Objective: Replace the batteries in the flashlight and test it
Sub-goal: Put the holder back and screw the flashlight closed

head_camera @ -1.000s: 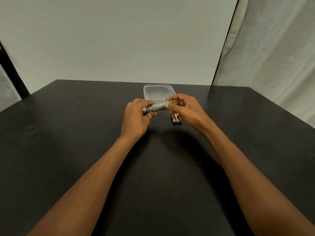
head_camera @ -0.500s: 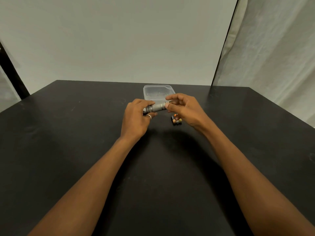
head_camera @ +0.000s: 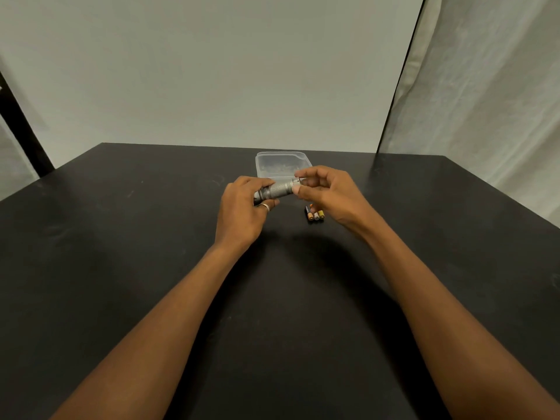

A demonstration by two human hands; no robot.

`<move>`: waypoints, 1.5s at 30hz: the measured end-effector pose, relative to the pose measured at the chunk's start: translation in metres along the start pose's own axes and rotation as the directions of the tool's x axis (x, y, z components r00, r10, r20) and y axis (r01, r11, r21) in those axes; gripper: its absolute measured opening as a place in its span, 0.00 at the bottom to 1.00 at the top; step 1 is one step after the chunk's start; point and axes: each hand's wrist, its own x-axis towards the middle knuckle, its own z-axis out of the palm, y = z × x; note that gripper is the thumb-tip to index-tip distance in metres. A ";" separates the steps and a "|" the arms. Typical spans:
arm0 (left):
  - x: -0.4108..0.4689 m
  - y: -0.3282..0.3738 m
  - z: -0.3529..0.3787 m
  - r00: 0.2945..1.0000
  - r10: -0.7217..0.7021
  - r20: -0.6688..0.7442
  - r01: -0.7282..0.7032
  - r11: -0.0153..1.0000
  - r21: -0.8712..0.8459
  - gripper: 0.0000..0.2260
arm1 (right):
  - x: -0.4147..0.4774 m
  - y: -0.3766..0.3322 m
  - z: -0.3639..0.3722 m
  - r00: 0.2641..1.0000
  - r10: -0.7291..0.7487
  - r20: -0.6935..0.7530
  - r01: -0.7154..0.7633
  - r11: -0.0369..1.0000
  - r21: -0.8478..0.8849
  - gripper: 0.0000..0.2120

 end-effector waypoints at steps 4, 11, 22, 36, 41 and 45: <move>0.000 0.000 0.000 1.000 -0.003 0.010 0.002 1.000 0.013 0.17 | 0.000 0.004 0.001 0.999 0.002 -0.039 -0.007 0.993 -0.120 0.08; 0.000 0.000 0.000 1.000 0.008 0.014 -0.008 1.000 0.024 0.17 | -0.003 0.003 0.004 0.991 -0.018 -0.132 -0.021 0.956 -0.293 0.20; 0.000 0.000 0.001 1.000 0.013 0.015 -0.013 1.000 0.019 0.17 | -0.004 0.002 0.005 0.993 -0.011 -0.114 -0.025 0.950 -0.310 0.22; 0.001 -0.001 0.002 1.000 0.017 0.008 -0.017 1.000 0.012 0.17 | -0.002 0.006 0.006 0.995 -0.029 -0.100 0.004 0.970 -0.244 0.18; 0.000 -0.002 0.002 1.000 0.017 -0.004 -0.017 1.000 0.000 0.17 | -0.003 0.004 0.004 0.998 -0.054 -0.041 0.044 0.974 -0.222 0.13; 0.001 -0.001 0.002 1.000 0.014 0.003 -0.014 1.000 0.002 0.17 | -0.001 0.005 0.001 0.998 -0.065 0.020 0.067 0.985 -0.157 0.12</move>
